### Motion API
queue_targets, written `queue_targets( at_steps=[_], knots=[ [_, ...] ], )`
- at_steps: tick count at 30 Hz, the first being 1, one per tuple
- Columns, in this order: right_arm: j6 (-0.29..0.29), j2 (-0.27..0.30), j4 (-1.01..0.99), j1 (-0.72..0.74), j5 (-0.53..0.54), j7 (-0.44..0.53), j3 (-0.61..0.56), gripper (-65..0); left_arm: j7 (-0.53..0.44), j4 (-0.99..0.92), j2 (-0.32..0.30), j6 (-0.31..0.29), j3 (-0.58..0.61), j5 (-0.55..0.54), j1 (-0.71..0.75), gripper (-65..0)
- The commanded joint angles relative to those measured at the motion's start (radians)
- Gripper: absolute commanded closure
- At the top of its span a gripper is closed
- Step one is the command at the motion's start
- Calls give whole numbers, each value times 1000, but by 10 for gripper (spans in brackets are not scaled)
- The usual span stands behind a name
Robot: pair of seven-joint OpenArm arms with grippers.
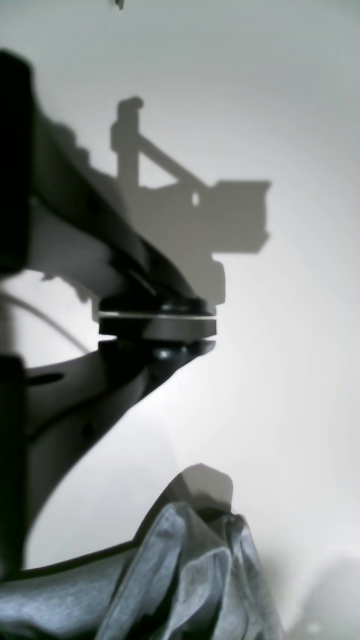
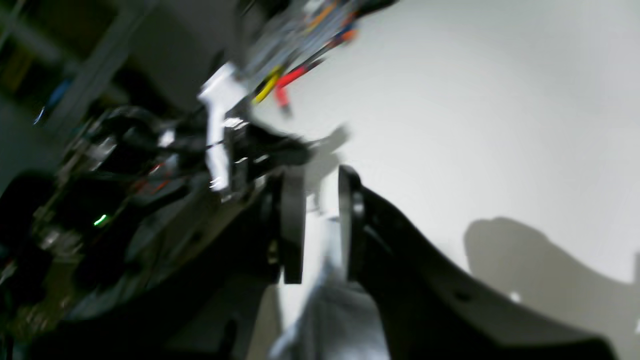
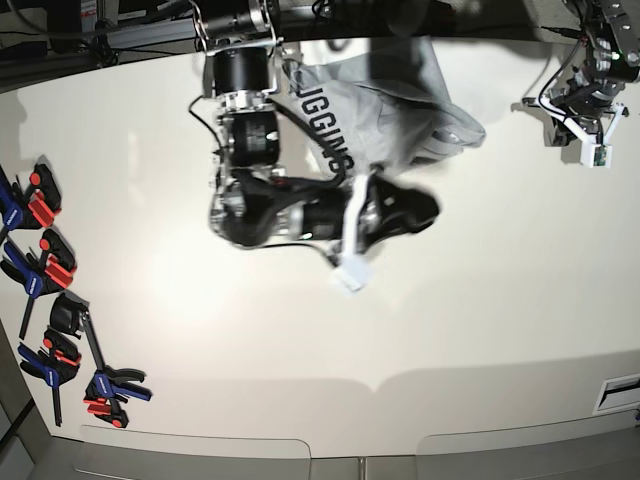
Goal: Fold the T-shirt properly
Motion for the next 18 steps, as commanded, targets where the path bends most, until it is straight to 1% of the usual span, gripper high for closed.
queue_targets(
  at_steps=[1,2,5,7,9,11,14,18],
  knots=[
    [12,-7,18,23,21,19,29,-154,-16,20,-11,-3,-6,-10,-2,0],
    [12,-7,18,15,27,19,57,-181,-16,20,-11,-3,-6,-10,-2,0],
    [12,60,18,-28,25,19,104,-257,-14,20,-11,-3,-6,-10,-2,0],
    [12,103,18,-82,26,19,103,-270,-11,20,-11,-4,-6,-10,-2,0],
    [12,127,18,-143,39,19,95,-270,-11,20,-11,-3,-6,-10,-2,0],
    [12,132,18,-202,75,19,82,-270,-13,20,-11,-4,-6,-11,-2,0],
    [12,122,18,-262,134,19,53,-270,-12,20,-11,-4,-6,-26,-2,0],
    [12,88,18,-290,133,19,24,-269,-11,20,-11,-4,-6,-29,-2,0]
  ],
)
